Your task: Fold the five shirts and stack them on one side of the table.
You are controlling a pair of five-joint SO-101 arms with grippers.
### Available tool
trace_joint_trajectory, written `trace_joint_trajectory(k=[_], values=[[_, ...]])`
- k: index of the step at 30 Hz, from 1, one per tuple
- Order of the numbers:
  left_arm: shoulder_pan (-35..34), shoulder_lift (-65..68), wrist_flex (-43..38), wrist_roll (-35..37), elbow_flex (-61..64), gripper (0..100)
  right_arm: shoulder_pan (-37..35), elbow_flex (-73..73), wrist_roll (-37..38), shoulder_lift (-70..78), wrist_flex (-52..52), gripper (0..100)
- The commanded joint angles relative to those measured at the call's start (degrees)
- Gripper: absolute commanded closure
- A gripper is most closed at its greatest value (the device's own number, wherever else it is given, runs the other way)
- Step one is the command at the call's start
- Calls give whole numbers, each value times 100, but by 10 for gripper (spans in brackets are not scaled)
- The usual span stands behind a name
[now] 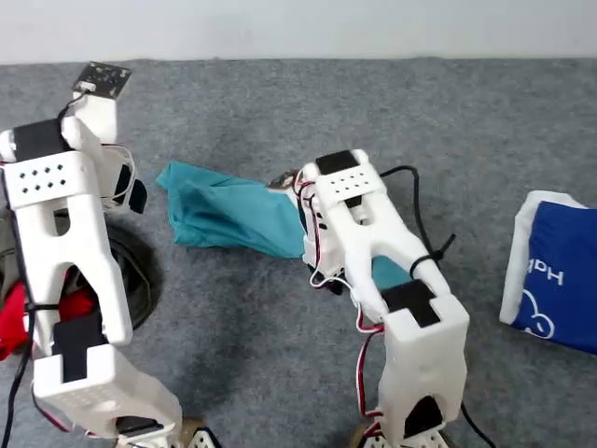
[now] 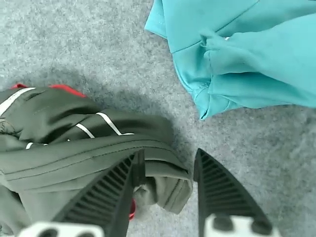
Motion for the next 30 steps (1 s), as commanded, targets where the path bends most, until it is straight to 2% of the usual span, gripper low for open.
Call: trace_joint_trajectory(k=[1, 12, 15, 22, 30], values=[[-26, -343, 97, -35, -22, 835, -31, -316, -26, 127, -338, 818], [-26, -343, 97, -35, -22, 835, 488, -475, -9, 400, -725, 818], [-26, -343, 97, -35, -22, 835, 681, -633, 246, 418, -725, 818], [9, -308, 26, -35, -22, 835, 690, -651, 387, 725, -1218, 822], [0, -290, 26, -35, -22, 835, 576, -730, 396, 1095, -1244, 973]])
